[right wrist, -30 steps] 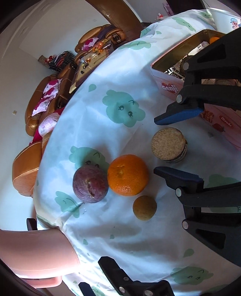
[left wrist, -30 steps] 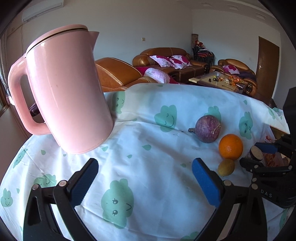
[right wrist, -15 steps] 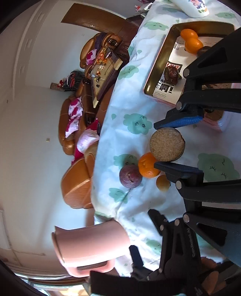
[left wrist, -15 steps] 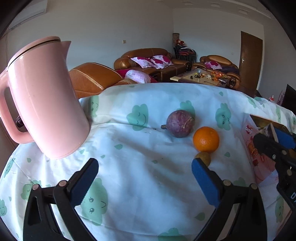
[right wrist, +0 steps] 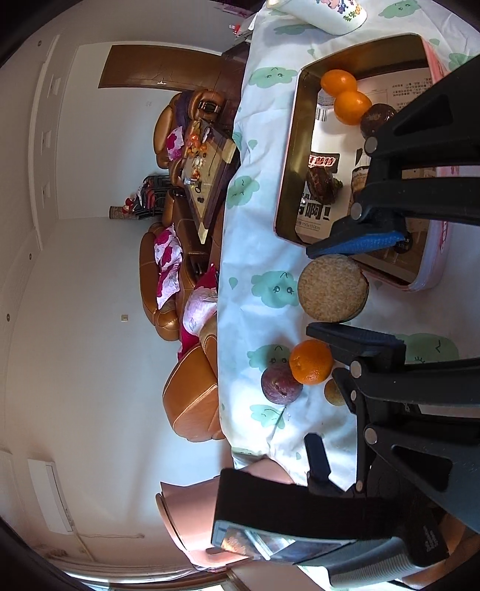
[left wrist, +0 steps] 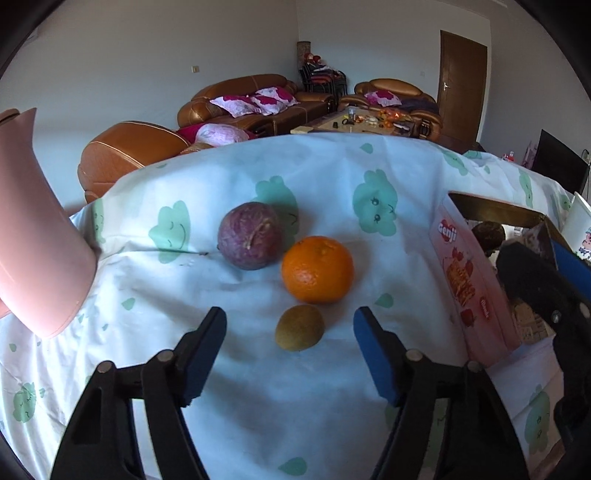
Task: Organize fruits
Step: 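Grasp a round snack cake with right tool while left grasps a small yellow fruit, then carry snack cake into pink tin with right tool while left carries yellow fruit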
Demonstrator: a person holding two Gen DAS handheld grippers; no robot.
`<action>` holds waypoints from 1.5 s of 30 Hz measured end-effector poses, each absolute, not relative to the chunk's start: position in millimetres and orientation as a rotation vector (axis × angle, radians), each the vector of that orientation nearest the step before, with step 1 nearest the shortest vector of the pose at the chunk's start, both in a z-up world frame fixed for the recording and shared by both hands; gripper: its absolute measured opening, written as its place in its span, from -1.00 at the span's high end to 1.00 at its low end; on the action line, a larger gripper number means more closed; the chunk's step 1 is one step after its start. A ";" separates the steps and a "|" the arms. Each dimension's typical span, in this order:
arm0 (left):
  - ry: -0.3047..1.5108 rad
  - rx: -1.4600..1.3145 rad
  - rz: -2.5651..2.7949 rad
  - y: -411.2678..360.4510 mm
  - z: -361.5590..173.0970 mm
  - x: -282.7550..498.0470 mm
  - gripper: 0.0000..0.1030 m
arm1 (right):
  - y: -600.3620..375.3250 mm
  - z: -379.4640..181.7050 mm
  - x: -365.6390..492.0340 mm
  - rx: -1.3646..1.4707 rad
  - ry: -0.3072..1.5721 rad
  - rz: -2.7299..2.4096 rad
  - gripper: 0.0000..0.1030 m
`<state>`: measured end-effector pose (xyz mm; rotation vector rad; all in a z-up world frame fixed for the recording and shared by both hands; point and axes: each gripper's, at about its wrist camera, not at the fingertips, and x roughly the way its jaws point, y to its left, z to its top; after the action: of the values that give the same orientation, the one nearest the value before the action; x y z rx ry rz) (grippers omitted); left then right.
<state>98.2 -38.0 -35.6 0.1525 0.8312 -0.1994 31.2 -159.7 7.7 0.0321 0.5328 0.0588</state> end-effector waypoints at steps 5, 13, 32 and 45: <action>0.894 0.142 -0.204 -43.2 -42.4 111.4 0.15 | -163.2 2.1 33.9 0.061 0.560 0.076 0.27; 0.860 0.106 -0.215 -40.0 -35.3 105.7 0.42 | -156.8 0.6 35.2 0.046 0.558 0.084 0.27; 0.615 0.001 0.007 1.0 -6.9 35.2 0.42 | -134.8 -0.6 5.5 -0.048 0.521 0.137 0.27; 0.601 0.027 -0.029 -28.4 -6.2 1.2 0.42 | -157.2 0.2 -28.6 -0.071 0.516 0.131 0.27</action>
<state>1.2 -28.4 -6.2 0.0272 0.6013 -0.0294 -28.6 -157.2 0.2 -0.0715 0.5158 0.1309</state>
